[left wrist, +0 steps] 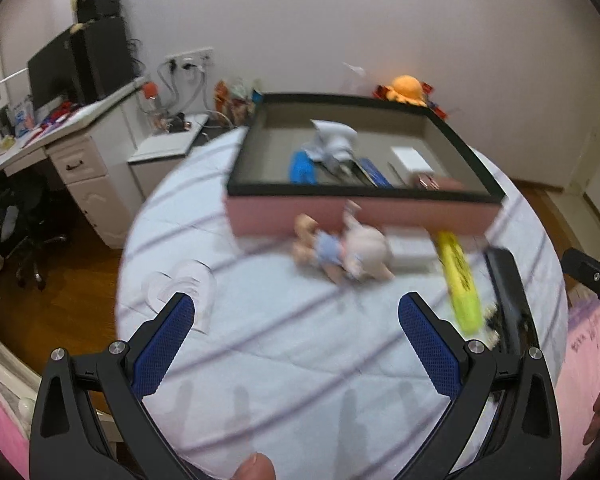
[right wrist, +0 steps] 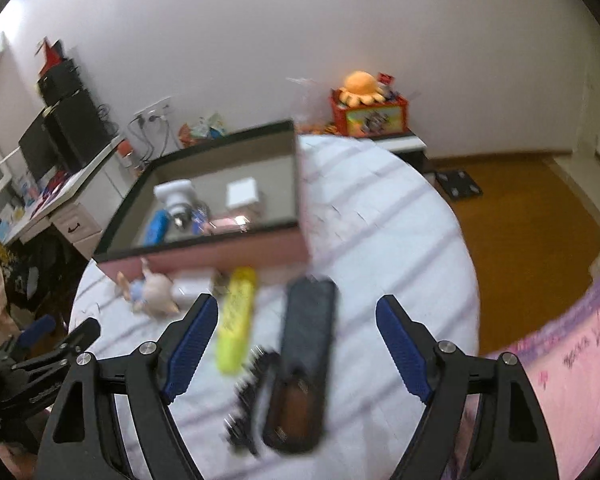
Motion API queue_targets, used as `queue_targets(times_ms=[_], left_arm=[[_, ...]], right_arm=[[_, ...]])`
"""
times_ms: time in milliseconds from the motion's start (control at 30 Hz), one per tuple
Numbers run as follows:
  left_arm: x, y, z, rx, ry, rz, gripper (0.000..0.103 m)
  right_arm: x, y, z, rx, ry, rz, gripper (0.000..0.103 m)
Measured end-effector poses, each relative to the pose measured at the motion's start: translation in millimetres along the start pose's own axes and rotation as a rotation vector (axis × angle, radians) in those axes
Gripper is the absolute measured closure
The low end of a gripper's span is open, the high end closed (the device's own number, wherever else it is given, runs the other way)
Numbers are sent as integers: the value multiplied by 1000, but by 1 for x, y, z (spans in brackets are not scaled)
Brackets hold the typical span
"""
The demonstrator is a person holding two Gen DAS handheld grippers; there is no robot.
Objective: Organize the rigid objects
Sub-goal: 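Withdraw the right tool while the left tool moves toward the yellow highlighter, then close the left tool on the yellow highlighter and lift it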
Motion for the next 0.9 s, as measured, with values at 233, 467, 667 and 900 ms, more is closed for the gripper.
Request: queue_targets(times_ms=[233,467,667,900], left_arm=[[-6,-1,37,-54,-29,-9,0],[6,-15,71,-83,-69,-16,0],[12,-44,102,-99,-86,-76,0],[10,-83,121,-83,-69,-200,11]], right_arm=[[-28,5,30,-3,-57,-24,20],[-28,4,36,3,-69,-19,20],[-23,-1,49,8,-83,-20,20],[-14,-13,65,26,-101,-29,20]])
Point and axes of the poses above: each gripper's, at about its wrist camera, not at the fingertips, and y roughly against the way its jaws point, z to its right, x to its top, the point moved 7 cm from there along -y, roughly the way its jaws point, and after that the axes turned 6 degrees about -z, right-handed, at the moved point
